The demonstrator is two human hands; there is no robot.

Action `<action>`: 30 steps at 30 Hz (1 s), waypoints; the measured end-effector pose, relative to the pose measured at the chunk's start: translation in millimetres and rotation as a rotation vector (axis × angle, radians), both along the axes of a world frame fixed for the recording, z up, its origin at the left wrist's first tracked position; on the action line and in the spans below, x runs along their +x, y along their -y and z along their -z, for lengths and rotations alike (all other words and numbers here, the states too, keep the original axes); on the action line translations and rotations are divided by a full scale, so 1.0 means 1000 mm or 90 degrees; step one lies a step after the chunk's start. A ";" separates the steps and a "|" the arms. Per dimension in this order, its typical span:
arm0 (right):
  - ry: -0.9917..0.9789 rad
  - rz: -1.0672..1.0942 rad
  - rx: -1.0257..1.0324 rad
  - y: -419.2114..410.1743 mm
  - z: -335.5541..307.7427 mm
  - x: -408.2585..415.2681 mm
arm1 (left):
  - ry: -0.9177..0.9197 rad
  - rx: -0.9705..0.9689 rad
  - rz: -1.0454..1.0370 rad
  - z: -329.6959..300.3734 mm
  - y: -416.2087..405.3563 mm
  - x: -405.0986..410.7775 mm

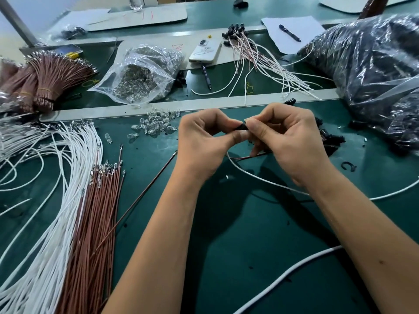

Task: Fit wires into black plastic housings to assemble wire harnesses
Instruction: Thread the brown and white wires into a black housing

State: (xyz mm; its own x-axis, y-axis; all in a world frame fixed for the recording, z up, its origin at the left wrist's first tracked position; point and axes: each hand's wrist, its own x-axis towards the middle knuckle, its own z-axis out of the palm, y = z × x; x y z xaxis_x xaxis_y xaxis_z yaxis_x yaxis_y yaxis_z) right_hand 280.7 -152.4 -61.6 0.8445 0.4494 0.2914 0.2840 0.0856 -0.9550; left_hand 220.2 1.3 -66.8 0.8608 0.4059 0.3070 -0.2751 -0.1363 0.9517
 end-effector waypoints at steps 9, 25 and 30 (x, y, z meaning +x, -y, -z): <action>-0.056 -0.081 -0.229 0.011 -0.033 0.008 | -0.011 -0.470 -0.113 -0.068 0.033 0.053; -0.256 0.031 -0.229 -0.074 -0.084 0.212 | -0.212 -0.495 -0.089 -0.083 -0.019 0.203; 0.017 0.256 -0.457 -0.112 -0.060 0.289 | -0.256 -0.433 -0.125 -0.050 -0.021 0.216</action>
State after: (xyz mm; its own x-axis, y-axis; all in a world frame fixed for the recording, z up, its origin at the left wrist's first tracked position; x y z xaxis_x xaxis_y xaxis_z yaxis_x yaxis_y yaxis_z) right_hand 569.7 -40.1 -1.3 0.9777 0.1980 0.0701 0.1854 -0.6568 -0.7309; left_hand 436.6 22.0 -16.8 0.7462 0.5473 -0.3791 0.0742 0.4975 0.8643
